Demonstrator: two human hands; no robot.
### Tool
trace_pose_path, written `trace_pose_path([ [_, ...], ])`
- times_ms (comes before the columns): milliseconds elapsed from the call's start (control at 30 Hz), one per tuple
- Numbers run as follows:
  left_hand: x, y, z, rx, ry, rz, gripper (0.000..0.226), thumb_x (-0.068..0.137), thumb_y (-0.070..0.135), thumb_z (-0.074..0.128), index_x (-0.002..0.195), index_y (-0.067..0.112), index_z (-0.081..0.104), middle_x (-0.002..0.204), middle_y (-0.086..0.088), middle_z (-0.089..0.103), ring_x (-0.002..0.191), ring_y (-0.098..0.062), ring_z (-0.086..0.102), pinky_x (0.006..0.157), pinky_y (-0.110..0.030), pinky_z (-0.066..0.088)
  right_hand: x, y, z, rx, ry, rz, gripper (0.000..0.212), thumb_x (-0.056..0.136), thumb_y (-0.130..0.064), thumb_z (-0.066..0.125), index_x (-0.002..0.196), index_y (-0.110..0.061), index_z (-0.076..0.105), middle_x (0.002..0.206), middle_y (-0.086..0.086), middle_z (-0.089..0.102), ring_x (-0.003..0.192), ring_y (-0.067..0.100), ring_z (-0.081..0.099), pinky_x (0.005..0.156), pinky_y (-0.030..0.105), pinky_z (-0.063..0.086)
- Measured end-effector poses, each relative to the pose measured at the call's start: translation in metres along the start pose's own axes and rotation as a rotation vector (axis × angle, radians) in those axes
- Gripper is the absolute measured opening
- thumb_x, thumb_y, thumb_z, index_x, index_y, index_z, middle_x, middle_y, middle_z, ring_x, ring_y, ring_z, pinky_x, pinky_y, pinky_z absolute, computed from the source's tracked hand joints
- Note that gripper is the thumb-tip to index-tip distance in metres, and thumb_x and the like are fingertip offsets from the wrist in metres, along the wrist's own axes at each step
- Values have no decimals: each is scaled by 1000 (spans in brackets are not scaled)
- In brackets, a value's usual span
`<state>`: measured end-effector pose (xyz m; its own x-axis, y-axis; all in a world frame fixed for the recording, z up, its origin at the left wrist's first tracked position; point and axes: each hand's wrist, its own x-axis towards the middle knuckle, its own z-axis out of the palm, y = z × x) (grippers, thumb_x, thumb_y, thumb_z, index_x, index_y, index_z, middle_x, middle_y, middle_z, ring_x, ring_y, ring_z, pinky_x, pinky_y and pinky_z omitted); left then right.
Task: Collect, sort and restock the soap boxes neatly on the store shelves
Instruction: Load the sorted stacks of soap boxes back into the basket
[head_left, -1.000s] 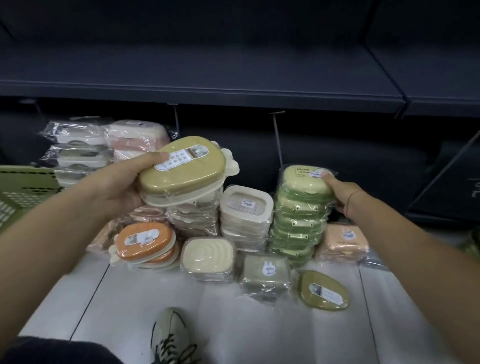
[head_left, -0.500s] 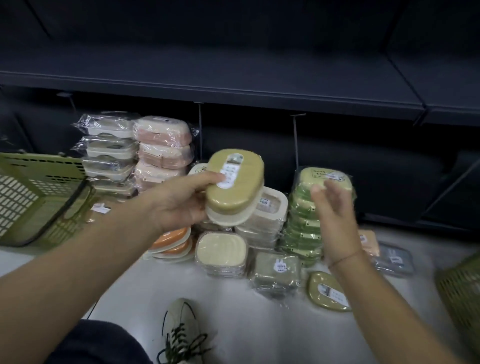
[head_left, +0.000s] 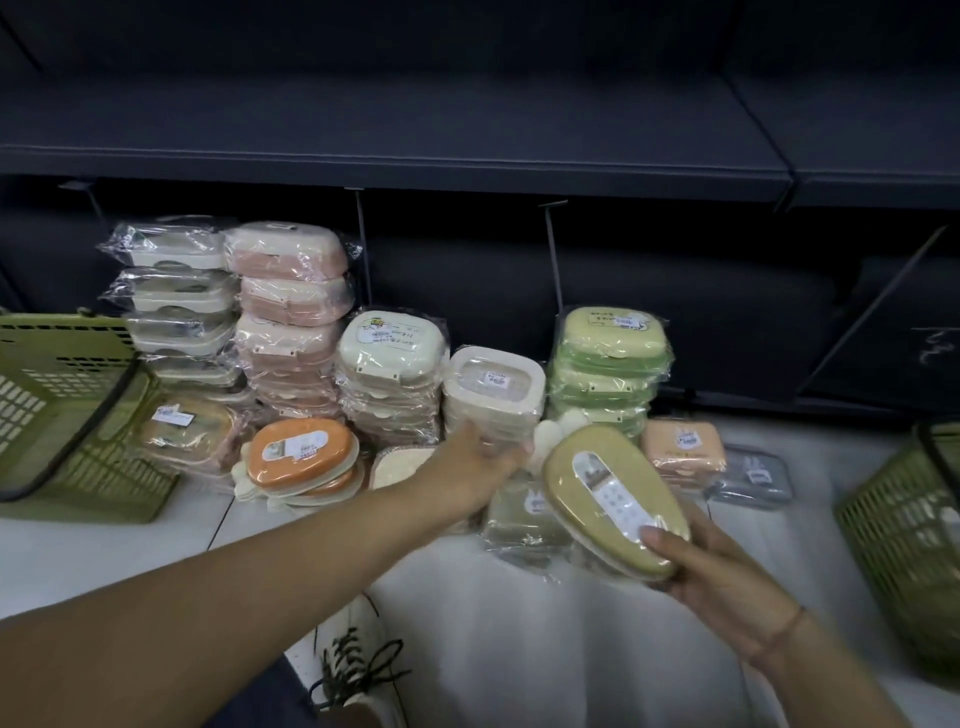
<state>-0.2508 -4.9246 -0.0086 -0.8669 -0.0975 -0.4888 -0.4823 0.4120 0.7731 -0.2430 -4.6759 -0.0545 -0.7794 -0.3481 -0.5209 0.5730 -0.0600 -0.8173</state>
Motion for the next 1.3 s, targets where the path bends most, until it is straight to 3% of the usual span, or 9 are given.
trace_pose_path([
  [67, 12, 5, -1, 281, 102, 143, 58, 96, 46, 53, 142, 13, 41, 140, -4, 47, 127, -19, 46, 104, -31, 36, -3, 2, -38, -194, 115, 20, 101, 39, -53, 94, 128, -26, 52, 113, 5, 70, 101, 25, 65, 85, 38, 49],
  [233, 50, 10, 17, 711, 125, 358, 70, 98, 52, 41, 154, 15, 20, 161, -4, 19, 147, -19, 16, 118, -33, 12, 8, 33, -92, -300, 398, 78, 32, 84, -17, 73, 109, -4, 59, 89, 9, 65, 79, 19, 57, 65, 28, 45],
  [400, 92, 10, 41, 956, 85, 393, 77, 98, 59, 30, 157, 19, 3, 165, -4, 1, 151, -21, -2, 122, -39, 0, 41, 79, -125, 18, 569, 191, 32, 90, -26, 66, 111, -1, 65, 81, 6, 62, 66, 14, 49, 54, 21, 44],
  [500, 107, -2, 52, 985, 111, 282, 83, 96, 61, 28, 156, 11, -1, 164, -9, -3, 151, -24, -5, 120, -40, -2, 68, 93, -139, 66, 588, 226, 32, 91, -26, 65, 115, -5, 66, 79, 5, 59, 62, 13, 45, 45, 17, 42],
  [733, 118, -37, 61, 1160, 208, 247, 90, 93, 65, 15, 152, 3, -13, 162, -15, -14, 150, -31, -12, 120, -41, -6, 123, 111, -145, -12, 489, 326, 59, 90, -27, 69, 141, -15, 42, 125, 14, 55, 103, 26, 57, 79, 33, 52],
  [833, 118, -37, 60, 1178, 207, 242, 93, 86, 68, 6, 152, 5, -15, 162, -14, -16, 149, -30, -14, 119, -40, -7, 137, 120, -140, -152, 520, 324, 67, 81, -32, 77, 138, -15, 46, 133, 13, 54, 114, 31, 58, 98, 44, 50],
  [967, 119, -40, 61, 1154, 217, 252, 98, 78, 70, -3, 152, 6, -14, 162, -14, -15, 149, -29, -13, 118, -39, -9, 139, 118, -131, -151, 575, 306, 56, 82, -28, 76, 131, -11, 53, 126, 16, 59, 111, 34, 59, 98, 48, 49],
  [1167, 123, -35, 56, 1116, 184, 254, 90, 93, 65, 19, 154, 5, -10, 163, -13, -12, 150, -28, -12, 121, -39, -6, 124, 84, -135, -453, 472, 359, 73, 90, -39, 65, 147, -9, 31, 147, 16, 40, 132, 32, 43, 106, 36, 35],
  [1300, 116, -23, 54, 1076, 207, 276, 87, 94, 62, 28, 155, 3, 6, 163, -16, 6, 150, -29, 3, 122, -41, 3, 112, 22, -152, -700, 316, 284, 57, 95, -42, 57, 140, -9, 45, 142, 12, 47, 127, 29, 48, 104, 35, 38],
])
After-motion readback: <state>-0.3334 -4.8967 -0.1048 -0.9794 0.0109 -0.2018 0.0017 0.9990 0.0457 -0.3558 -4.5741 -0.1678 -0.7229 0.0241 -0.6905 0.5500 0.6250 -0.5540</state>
